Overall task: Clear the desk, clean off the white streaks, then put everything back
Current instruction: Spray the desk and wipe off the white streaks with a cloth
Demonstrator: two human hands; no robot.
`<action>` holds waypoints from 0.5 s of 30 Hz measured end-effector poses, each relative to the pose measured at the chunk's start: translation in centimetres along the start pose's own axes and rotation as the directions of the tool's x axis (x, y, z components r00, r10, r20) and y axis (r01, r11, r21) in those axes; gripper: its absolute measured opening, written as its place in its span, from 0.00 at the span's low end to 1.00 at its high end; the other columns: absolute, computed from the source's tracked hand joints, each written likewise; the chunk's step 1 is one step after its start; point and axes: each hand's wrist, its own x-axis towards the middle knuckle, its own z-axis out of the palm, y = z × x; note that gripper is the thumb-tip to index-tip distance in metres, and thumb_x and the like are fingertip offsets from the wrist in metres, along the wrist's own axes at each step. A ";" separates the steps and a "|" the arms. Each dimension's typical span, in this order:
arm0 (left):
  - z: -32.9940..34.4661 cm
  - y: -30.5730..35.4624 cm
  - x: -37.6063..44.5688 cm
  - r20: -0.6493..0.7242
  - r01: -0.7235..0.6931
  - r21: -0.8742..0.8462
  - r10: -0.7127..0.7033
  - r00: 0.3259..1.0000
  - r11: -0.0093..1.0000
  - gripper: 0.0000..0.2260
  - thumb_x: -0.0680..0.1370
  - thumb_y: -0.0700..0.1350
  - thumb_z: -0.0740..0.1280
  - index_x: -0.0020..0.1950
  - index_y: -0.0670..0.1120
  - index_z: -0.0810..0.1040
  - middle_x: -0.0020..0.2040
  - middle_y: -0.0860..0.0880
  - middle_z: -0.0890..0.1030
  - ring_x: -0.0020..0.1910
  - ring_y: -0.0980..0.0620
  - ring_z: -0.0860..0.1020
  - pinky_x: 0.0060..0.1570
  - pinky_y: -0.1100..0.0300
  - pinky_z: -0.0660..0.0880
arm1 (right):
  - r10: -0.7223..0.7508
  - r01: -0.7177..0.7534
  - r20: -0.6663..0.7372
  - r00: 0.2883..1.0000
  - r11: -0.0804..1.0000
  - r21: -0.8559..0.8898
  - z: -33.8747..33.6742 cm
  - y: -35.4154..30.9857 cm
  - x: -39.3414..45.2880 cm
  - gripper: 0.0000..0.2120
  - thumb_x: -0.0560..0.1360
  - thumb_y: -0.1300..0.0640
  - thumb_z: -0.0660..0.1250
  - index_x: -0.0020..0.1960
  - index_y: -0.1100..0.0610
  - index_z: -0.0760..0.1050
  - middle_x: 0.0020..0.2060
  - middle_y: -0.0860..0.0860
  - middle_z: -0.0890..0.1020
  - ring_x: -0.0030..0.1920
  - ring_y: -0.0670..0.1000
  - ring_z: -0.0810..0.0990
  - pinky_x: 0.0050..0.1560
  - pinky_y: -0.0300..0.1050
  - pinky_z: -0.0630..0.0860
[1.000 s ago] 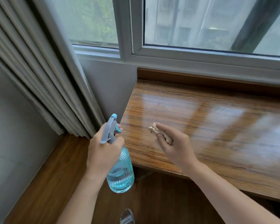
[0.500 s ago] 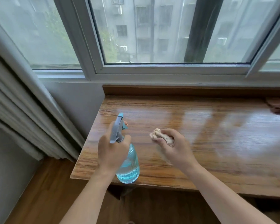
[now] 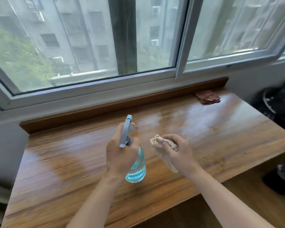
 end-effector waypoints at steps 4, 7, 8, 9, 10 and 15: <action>4.8 2.0 2.3 0.024 -0.031 -0.032 0.031 0.999 0.999 0.19 0.76 0.34 0.68 0.59 0.55 0.78 0.32 0.55 0.68 0.31 0.53 0.71 0.32 0.57 0.74 | 0.025 -0.027 -0.059 0.998 0.999 -0.033 -4.4 2.2 2.7 0.08 0.79 0.54 0.71 0.57 0.45 0.81 0.47 0.38 0.84 0.50 0.40 0.82 0.49 0.41 0.80; 8.6 3.6 3.2 0.012 -0.060 -0.036 0.061 0.998 0.998 0.18 0.76 0.34 0.69 0.60 0.54 0.78 0.33 0.54 0.69 0.32 0.54 0.71 0.32 0.65 0.72 | 0.029 -0.034 -0.082 0.996 0.997 -0.063 -8.0 4.1 4.6 0.08 0.78 0.54 0.72 0.55 0.44 0.81 0.46 0.38 0.84 0.48 0.38 0.82 0.46 0.35 0.77; 9.9 4.2 3.3 0.006 -0.065 -0.034 0.065 0.998 0.997 0.17 0.76 0.34 0.70 0.60 0.54 0.78 0.34 0.54 0.70 0.33 0.54 0.72 0.32 0.65 0.72 | 0.026 -0.033 -0.088 0.996 0.997 -0.075 -9.3 4.7 5.2 0.08 0.78 0.54 0.73 0.55 0.44 0.81 0.45 0.38 0.84 0.48 0.38 0.82 0.45 0.33 0.76; 11.2 4.7 3.5 -0.005 -0.058 -0.034 0.058 0.998 0.998 0.17 0.76 0.35 0.70 0.59 0.54 0.78 0.34 0.54 0.70 0.33 0.54 0.71 0.32 0.64 0.72 | 0.024 -0.031 -0.092 0.995 0.996 -0.080 -10.6 5.4 5.9 0.08 0.77 0.55 0.73 0.54 0.44 0.80 0.45 0.38 0.84 0.48 0.37 0.82 0.45 0.32 0.75; 12.6 5.3 3.7 -0.017 -0.044 -0.034 0.044 0.999 0.998 0.17 0.76 0.35 0.70 0.58 0.54 0.78 0.34 0.54 0.69 0.33 0.54 0.71 0.33 0.62 0.72 | 0.027 -0.035 -0.094 0.995 0.996 -0.077 -12.0 6.1 6.5 0.09 0.77 0.55 0.74 0.53 0.44 0.79 0.45 0.39 0.84 0.47 0.38 0.82 0.44 0.32 0.76; 19.5 8.9 4.2 -0.107 -0.022 -0.021 0.020 0.994 1.000 0.16 0.77 0.34 0.70 0.60 0.52 0.79 0.33 0.54 0.69 0.31 0.54 0.70 0.33 0.67 0.71 | 0.097 -0.097 0.000 0.995 0.994 -0.056 -18.8 9.4 9.3 0.10 0.74 0.55 0.75 0.50 0.47 0.75 0.43 0.44 0.84 0.43 0.43 0.83 0.43 0.43 0.80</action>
